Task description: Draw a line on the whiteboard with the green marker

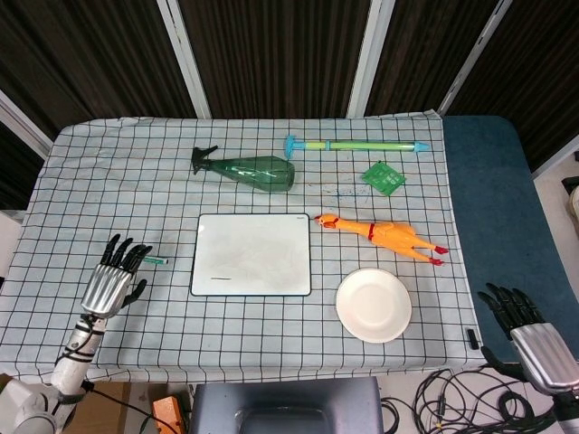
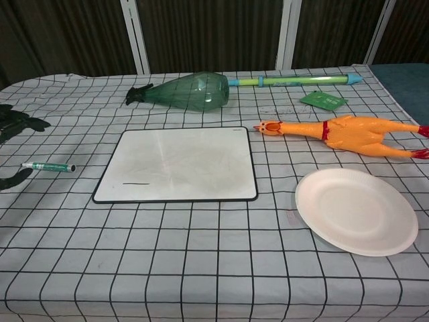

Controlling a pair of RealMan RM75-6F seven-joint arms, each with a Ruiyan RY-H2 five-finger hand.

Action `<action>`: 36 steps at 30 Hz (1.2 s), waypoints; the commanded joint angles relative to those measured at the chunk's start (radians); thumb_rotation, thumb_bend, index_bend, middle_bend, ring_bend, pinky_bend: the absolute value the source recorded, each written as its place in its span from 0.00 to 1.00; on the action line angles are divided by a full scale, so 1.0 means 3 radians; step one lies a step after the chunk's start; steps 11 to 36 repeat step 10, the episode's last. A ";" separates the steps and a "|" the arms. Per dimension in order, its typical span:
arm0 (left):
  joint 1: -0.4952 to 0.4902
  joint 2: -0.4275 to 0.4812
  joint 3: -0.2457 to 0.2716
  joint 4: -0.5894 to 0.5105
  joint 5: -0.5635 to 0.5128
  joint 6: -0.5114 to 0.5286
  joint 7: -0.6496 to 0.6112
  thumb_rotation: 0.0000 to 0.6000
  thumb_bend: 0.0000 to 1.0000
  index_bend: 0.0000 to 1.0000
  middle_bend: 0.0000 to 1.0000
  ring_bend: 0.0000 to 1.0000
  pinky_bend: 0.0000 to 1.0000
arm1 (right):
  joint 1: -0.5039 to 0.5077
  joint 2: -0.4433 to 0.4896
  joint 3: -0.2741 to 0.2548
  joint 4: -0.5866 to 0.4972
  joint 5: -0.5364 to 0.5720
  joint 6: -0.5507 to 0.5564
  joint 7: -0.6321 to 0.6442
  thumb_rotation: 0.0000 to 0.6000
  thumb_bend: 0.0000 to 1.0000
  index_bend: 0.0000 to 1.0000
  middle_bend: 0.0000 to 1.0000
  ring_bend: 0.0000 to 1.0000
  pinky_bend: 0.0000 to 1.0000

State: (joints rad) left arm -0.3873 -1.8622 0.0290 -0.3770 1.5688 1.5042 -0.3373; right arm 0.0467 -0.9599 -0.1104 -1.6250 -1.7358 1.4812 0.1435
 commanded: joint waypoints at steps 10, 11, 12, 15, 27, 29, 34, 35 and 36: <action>0.0938 0.1906 0.0525 -0.3482 0.0197 0.0548 0.1296 1.00 0.35 0.00 0.00 0.00 0.00 | -0.0008 -0.0052 -0.0030 -0.0031 -0.0072 -0.0015 -0.0176 1.00 0.27 0.00 0.00 0.00 0.01; 0.0938 0.1906 0.0525 -0.3482 0.0197 0.0548 0.1296 1.00 0.35 0.00 0.00 0.00 0.00 | -0.0008 -0.0052 -0.0030 -0.0031 -0.0072 -0.0015 -0.0176 1.00 0.27 0.00 0.00 0.00 0.01; 0.0938 0.1906 0.0525 -0.3482 0.0197 0.0548 0.1296 1.00 0.35 0.00 0.00 0.00 0.00 | -0.0008 -0.0052 -0.0030 -0.0031 -0.0072 -0.0015 -0.0176 1.00 0.27 0.00 0.00 0.00 0.01; 0.0938 0.1906 0.0525 -0.3482 0.0197 0.0548 0.1296 1.00 0.35 0.00 0.00 0.00 0.00 | -0.0008 -0.0052 -0.0030 -0.0031 -0.0072 -0.0015 -0.0176 1.00 0.27 0.00 0.00 0.00 0.01; 0.0938 0.1906 0.0525 -0.3482 0.0197 0.0548 0.1296 1.00 0.35 0.00 0.00 0.00 0.00 | -0.0008 -0.0052 -0.0030 -0.0031 -0.0072 -0.0015 -0.0176 1.00 0.27 0.00 0.00 0.00 0.01; 0.0938 0.1906 0.0525 -0.3482 0.0197 0.0548 0.1296 1.00 0.35 0.00 0.00 0.00 0.00 | -0.0008 -0.0052 -0.0030 -0.0031 -0.0072 -0.0015 -0.0176 1.00 0.27 0.00 0.00 0.00 0.01; 0.0938 0.1906 0.0525 -0.3482 0.0197 0.0548 0.1296 1.00 0.35 0.00 0.00 0.00 0.00 | -0.0008 -0.0052 -0.0030 -0.0031 -0.0072 -0.0015 -0.0176 1.00 0.27 0.00 0.00 0.00 0.01; 0.0938 0.1906 0.0525 -0.3482 0.0197 0.0548 0.1296 1.00 0.35 0.00 0.00 0.00 0.00 | -0.0008 -0.0052 -0.0030 -0.0031 -0.0072 -0.0015 -0.0176 1.00 0.27 0.00 0.00 0.00 0.01; 0.0938 0.1906 0.0525 -0.3482 0.0197 0.0548 0.1296 1.00 0.35 0.00 0.00 0.00 0.00 | -0.0008 -0.0052 -0.0030 -0.0031 -0.0072 -0.0015 -0.0176 1.00 0.27 0.00 0.00 0.00 0.01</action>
